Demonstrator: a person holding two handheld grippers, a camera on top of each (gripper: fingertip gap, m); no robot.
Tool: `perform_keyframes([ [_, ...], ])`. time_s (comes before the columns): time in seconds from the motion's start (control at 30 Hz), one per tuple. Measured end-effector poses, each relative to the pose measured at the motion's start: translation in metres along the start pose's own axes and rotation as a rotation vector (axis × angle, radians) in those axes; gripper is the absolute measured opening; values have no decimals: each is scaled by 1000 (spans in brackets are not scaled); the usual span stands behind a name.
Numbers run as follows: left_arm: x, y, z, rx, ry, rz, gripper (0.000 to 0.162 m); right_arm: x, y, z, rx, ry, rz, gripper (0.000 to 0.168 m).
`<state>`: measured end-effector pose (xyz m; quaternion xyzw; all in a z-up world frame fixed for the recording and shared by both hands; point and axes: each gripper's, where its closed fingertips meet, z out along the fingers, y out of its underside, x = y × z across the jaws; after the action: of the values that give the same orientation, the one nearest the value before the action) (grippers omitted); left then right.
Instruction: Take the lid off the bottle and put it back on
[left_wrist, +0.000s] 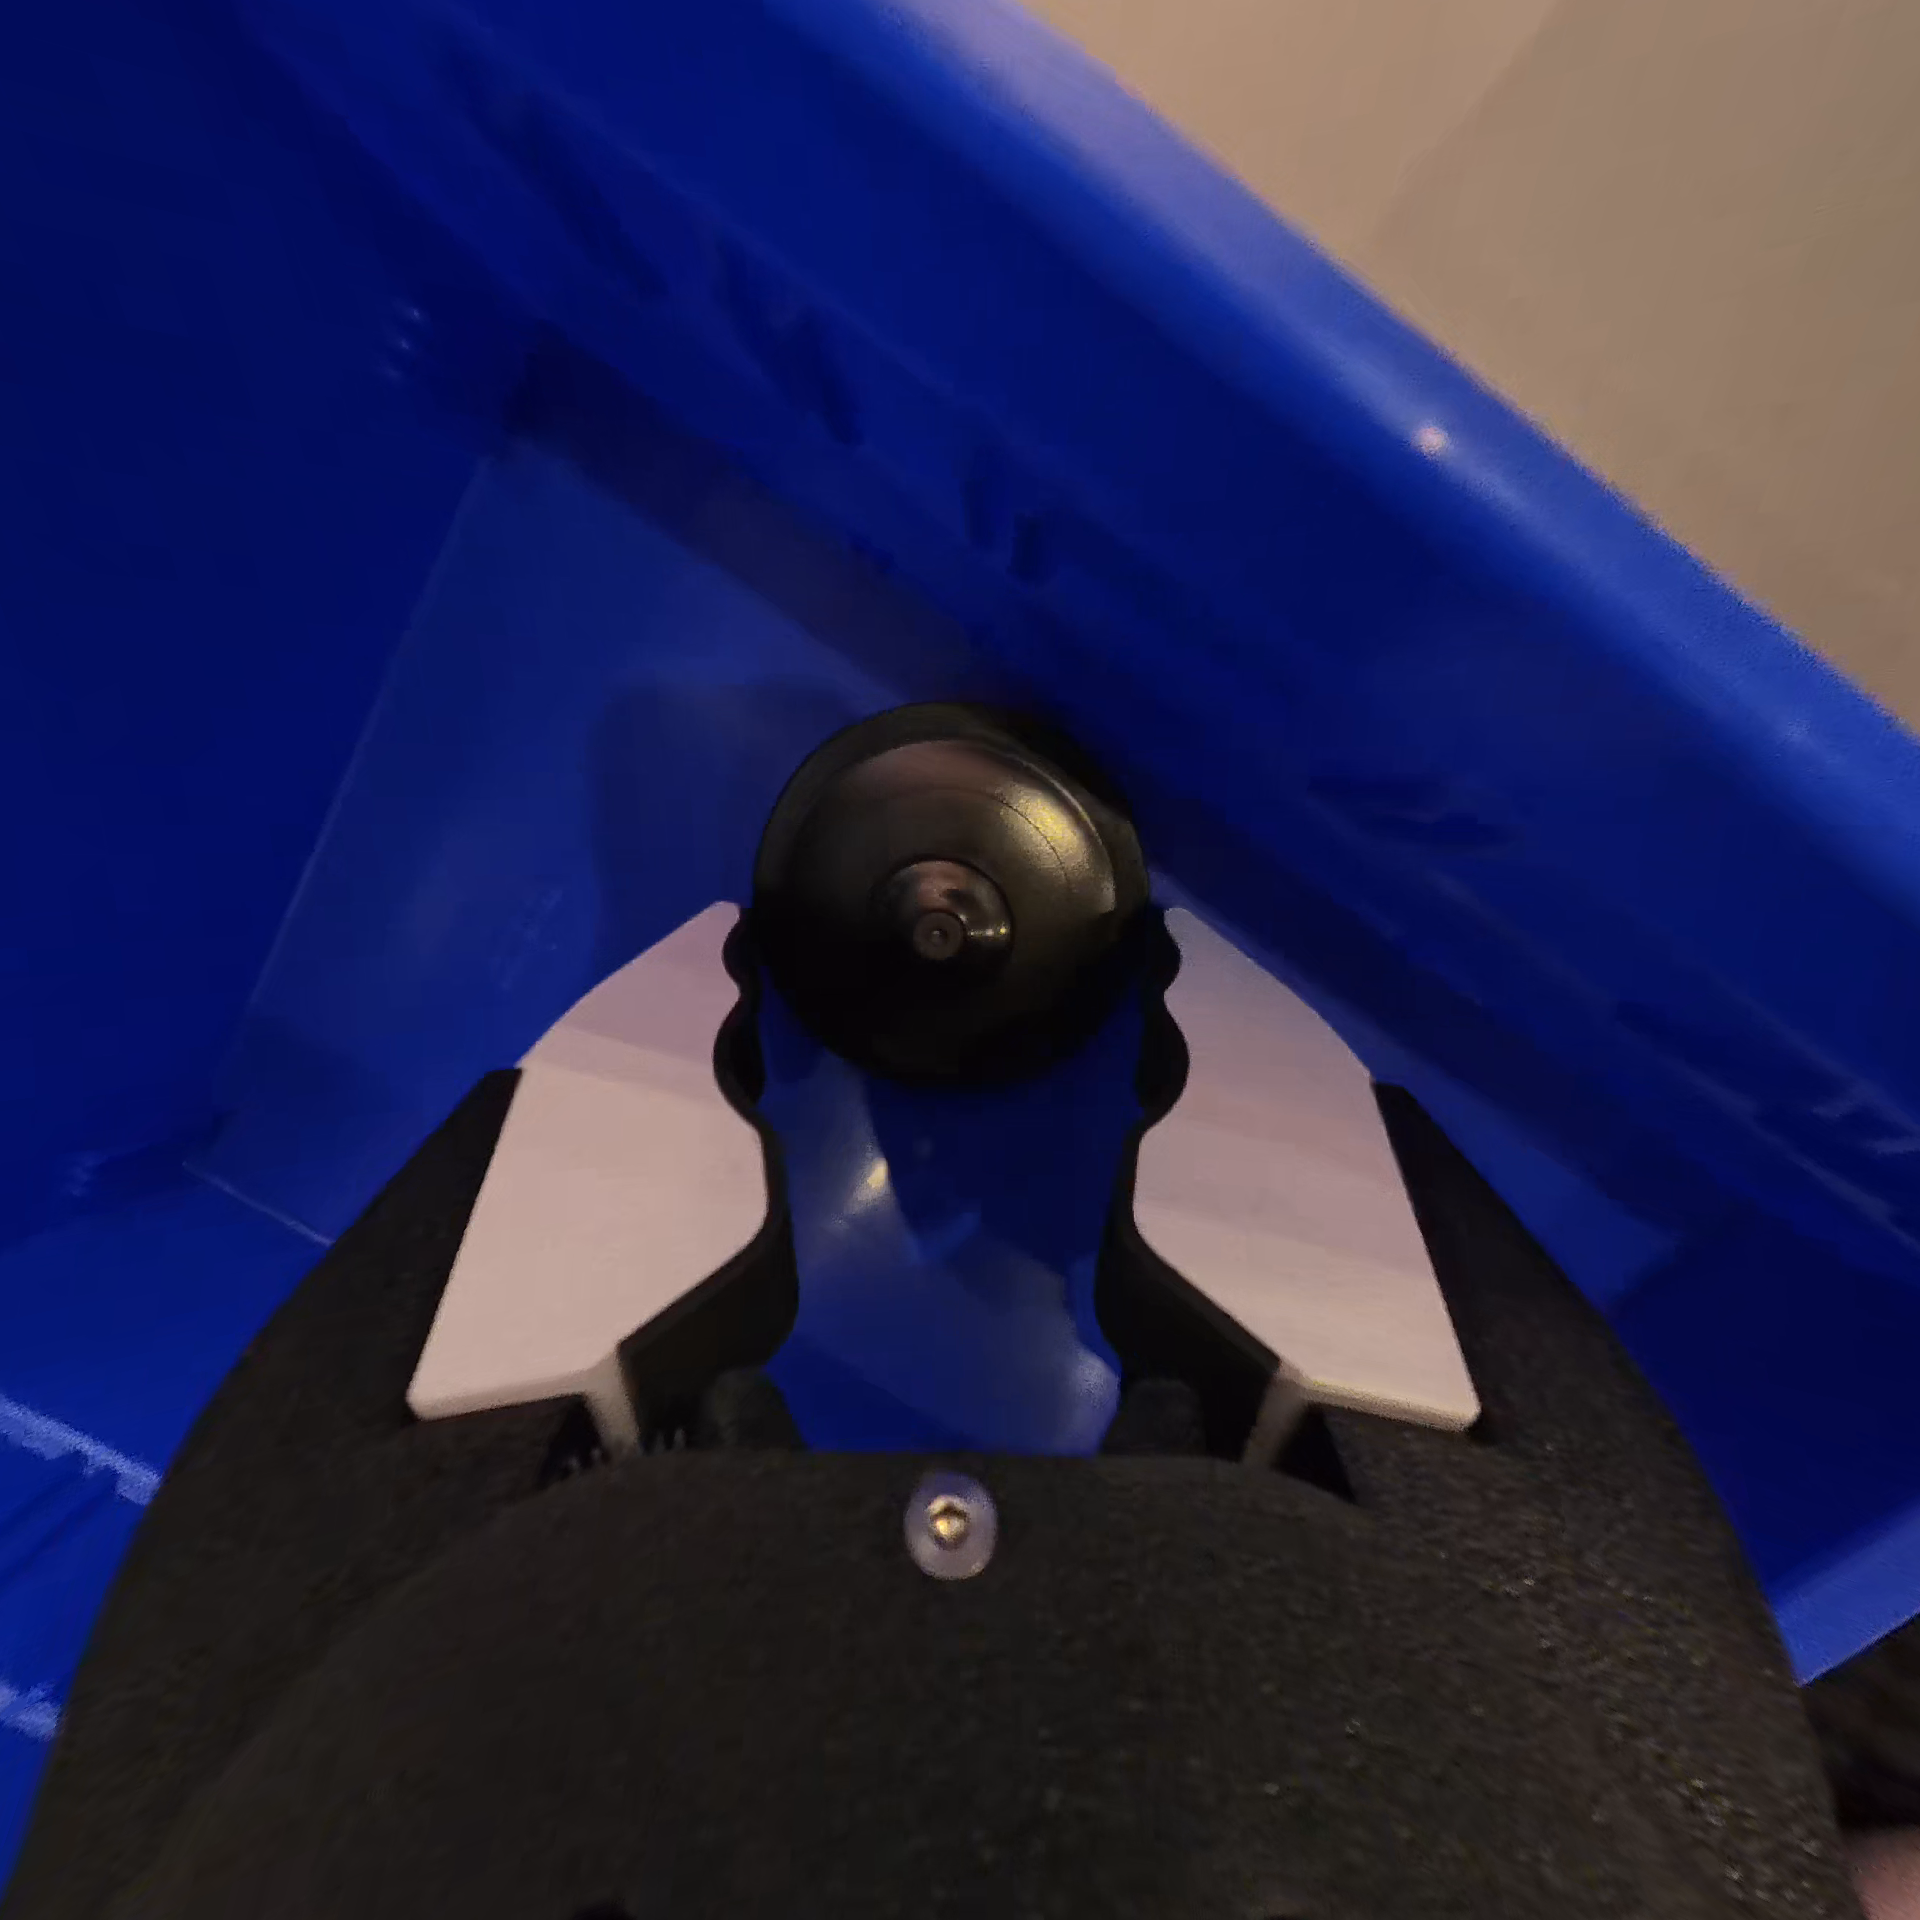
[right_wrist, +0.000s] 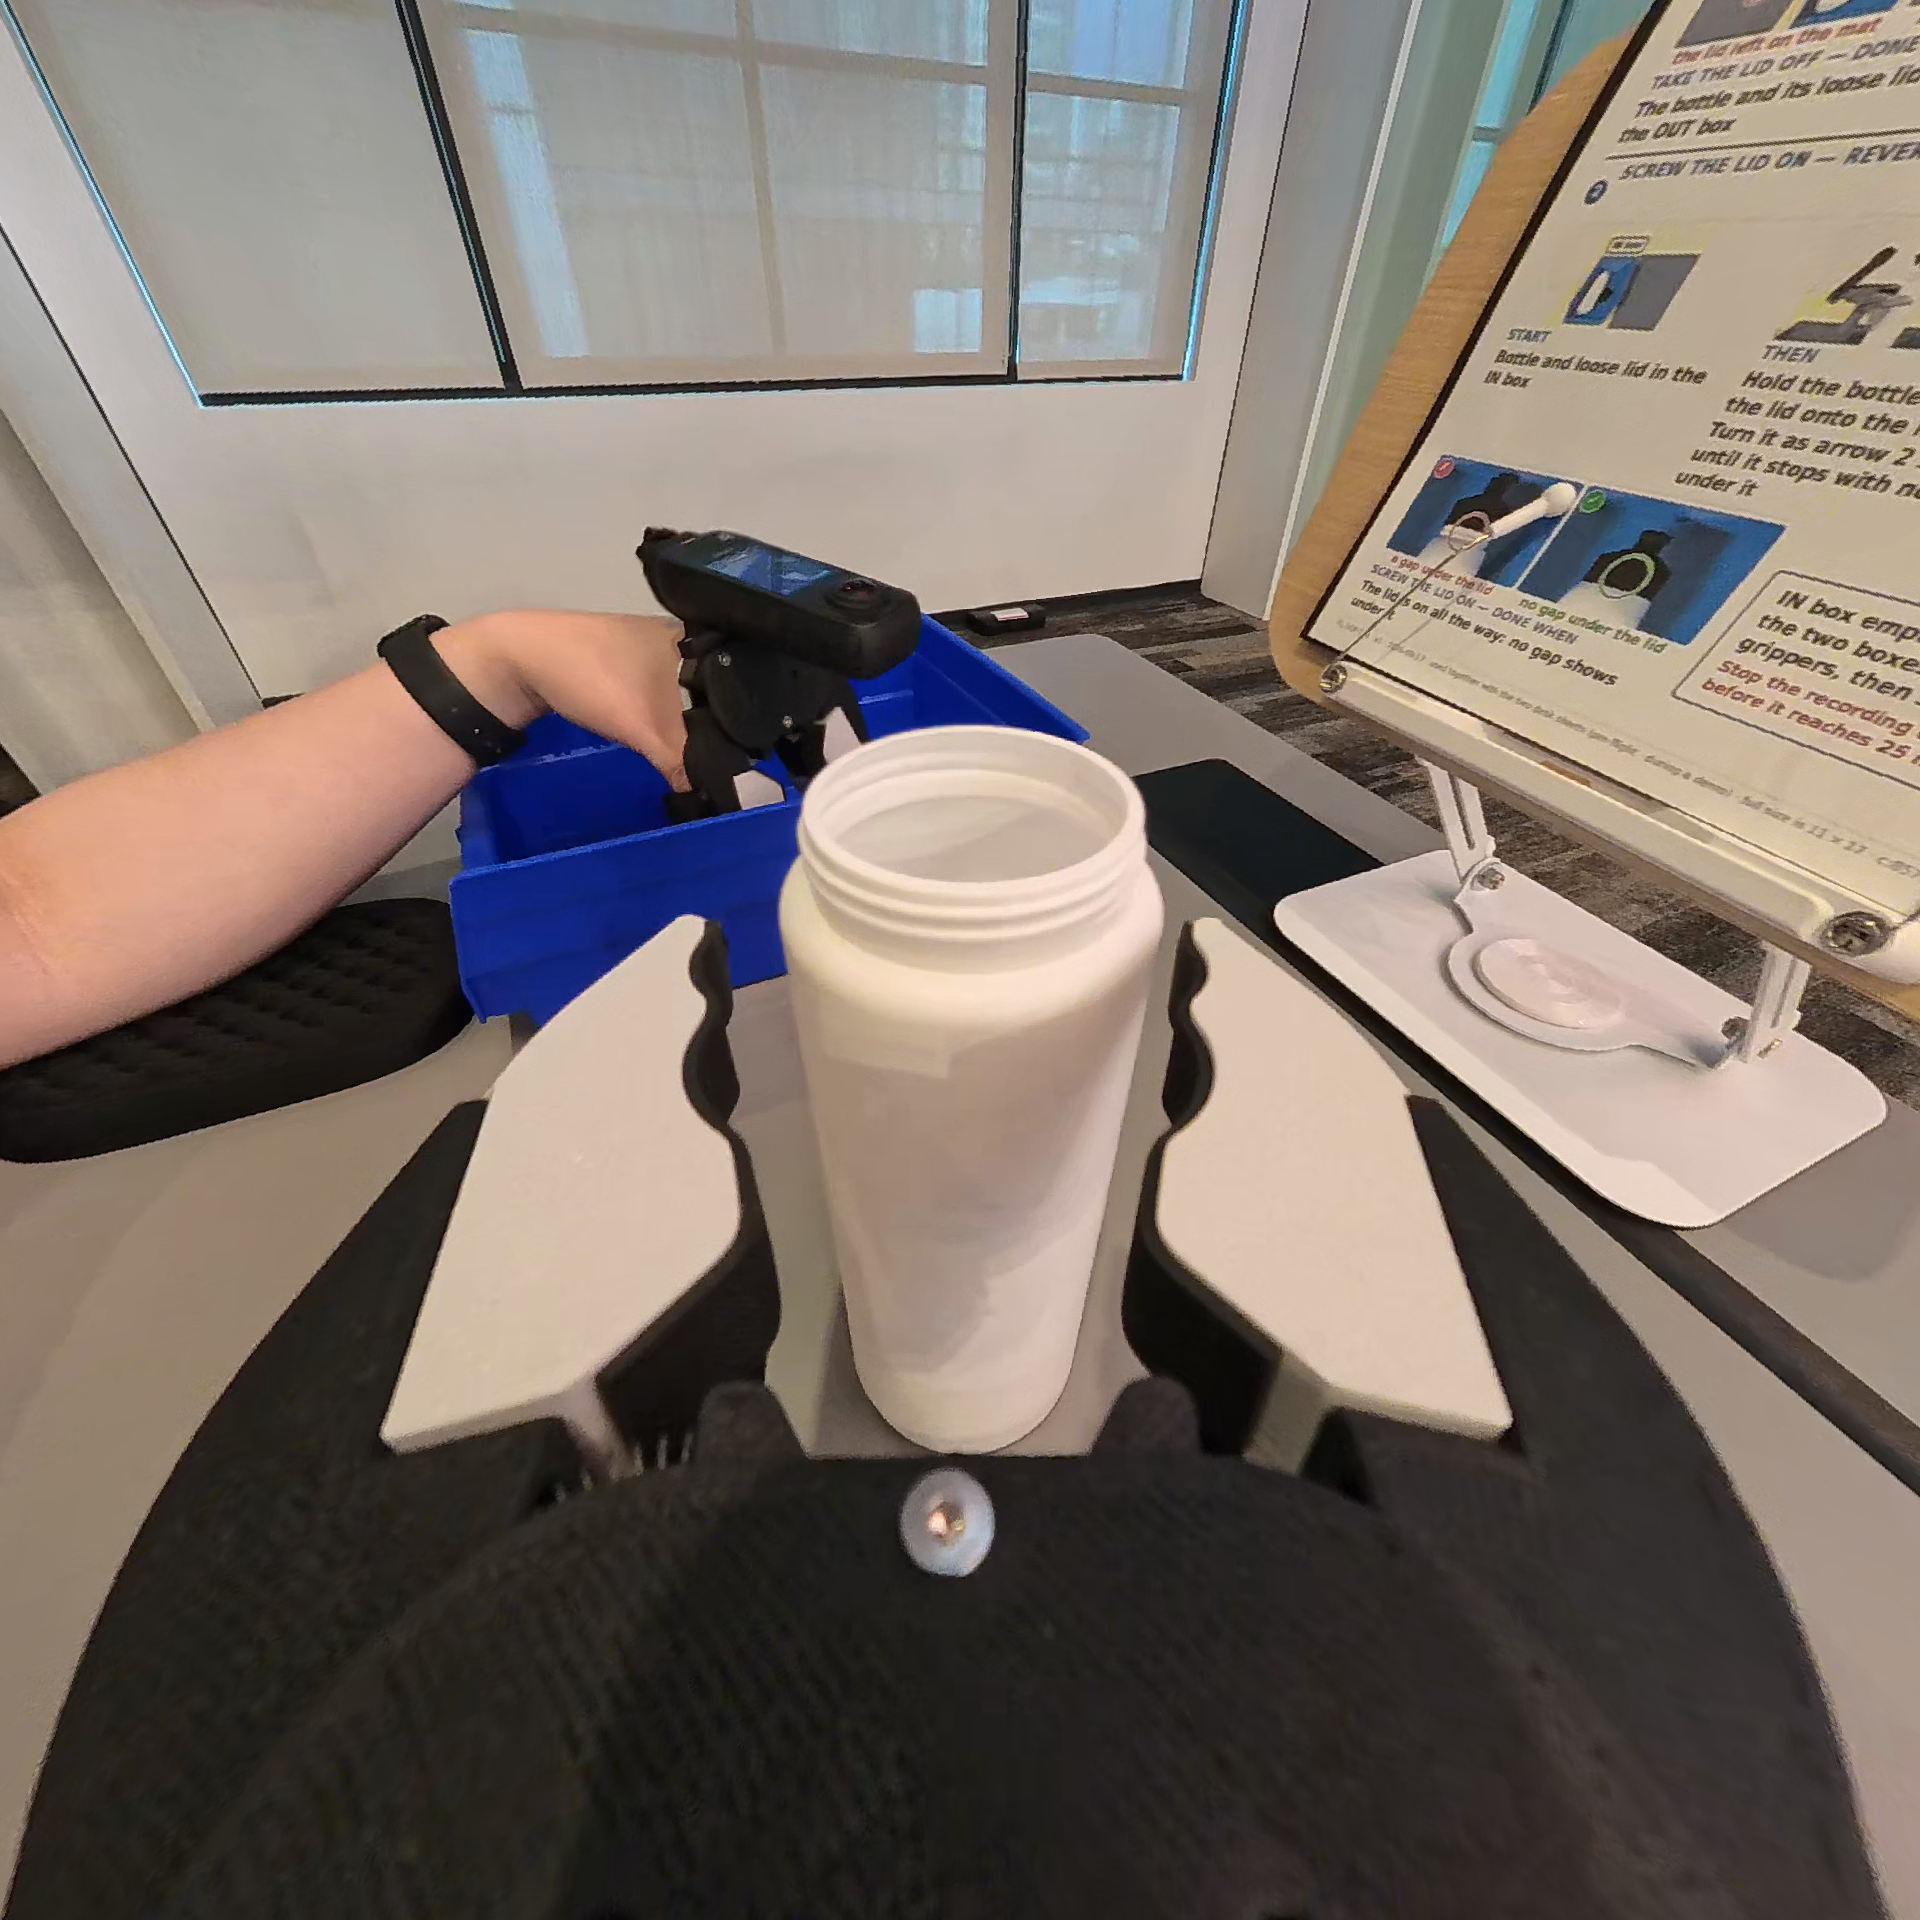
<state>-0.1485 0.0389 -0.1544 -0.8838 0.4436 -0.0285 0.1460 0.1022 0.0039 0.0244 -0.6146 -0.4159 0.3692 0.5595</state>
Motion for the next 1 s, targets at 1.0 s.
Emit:
perform_keyframes([
  [1.0, 198, -119, -158, 552, 60, 612, 70, -111, -18, -8, -112, -299, -333, 72],
])
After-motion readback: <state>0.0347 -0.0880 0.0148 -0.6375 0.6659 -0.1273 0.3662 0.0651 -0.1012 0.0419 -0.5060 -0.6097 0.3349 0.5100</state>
